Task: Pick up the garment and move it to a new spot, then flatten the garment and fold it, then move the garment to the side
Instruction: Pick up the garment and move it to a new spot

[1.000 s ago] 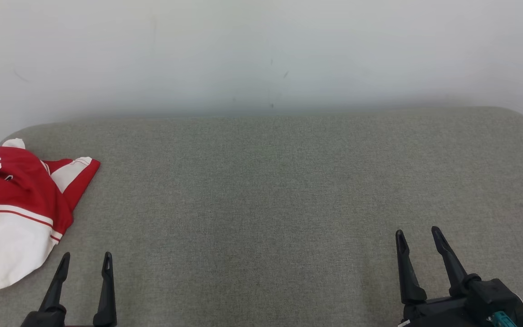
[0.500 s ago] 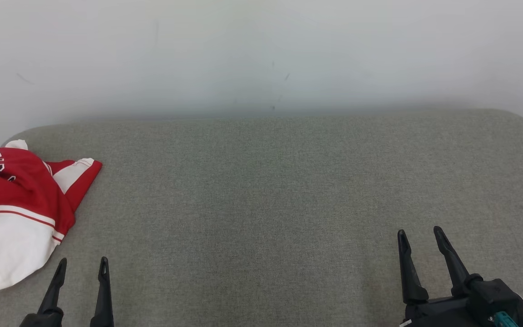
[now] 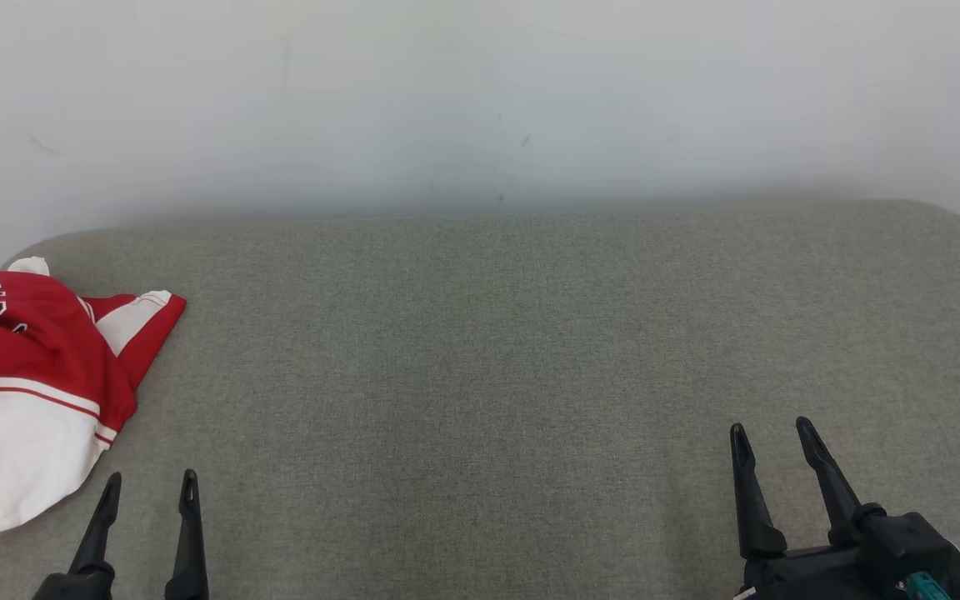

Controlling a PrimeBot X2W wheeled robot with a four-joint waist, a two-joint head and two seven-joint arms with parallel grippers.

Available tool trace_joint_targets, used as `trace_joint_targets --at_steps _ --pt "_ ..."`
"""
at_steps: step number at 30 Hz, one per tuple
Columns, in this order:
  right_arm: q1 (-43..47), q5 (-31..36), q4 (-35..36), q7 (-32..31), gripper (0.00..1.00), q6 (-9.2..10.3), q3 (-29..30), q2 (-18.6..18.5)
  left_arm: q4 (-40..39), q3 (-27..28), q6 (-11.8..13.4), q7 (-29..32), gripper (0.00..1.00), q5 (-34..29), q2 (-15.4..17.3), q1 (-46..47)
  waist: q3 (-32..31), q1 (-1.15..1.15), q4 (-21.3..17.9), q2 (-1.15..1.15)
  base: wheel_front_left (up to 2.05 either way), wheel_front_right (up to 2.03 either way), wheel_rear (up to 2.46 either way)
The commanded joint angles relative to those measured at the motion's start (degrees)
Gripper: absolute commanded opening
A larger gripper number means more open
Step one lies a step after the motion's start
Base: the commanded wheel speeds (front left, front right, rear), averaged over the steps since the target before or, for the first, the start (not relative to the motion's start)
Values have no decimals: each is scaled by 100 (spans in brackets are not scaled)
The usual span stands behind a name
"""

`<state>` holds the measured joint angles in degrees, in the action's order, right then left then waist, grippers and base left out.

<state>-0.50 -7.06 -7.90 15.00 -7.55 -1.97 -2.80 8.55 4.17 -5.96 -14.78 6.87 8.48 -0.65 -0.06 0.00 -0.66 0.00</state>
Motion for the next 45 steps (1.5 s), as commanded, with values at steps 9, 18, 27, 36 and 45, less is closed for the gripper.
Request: trace_joint_targets --at_steps 9,18,27,36,45 --pt "74 -102 24 20 100 12 29 -14 5 -38 50 40 100 118 26 23 31 0 147 0 0 0 0" --pt "105 -205 -8 17 100 12 5 -13 -20 -14 137 80 100 181 43 41 56 0 676 0 0 0 0" --pt "63 -225 -67 18 100 12 30 -13 -78 10 233 129 100 285 28 -16 155 0 1422 0 0 0 0" --pt "-14 -191 -109 17 100 12 -5 -13 -43 49 299 115 100 387 43 -33 231 0 2169 0 0 0 0" --pt "-35 -163 -162 17 100 12 -31 -14 -21 92 395 92 100 462 18 -62 198 0 2606 0 0 0 0"
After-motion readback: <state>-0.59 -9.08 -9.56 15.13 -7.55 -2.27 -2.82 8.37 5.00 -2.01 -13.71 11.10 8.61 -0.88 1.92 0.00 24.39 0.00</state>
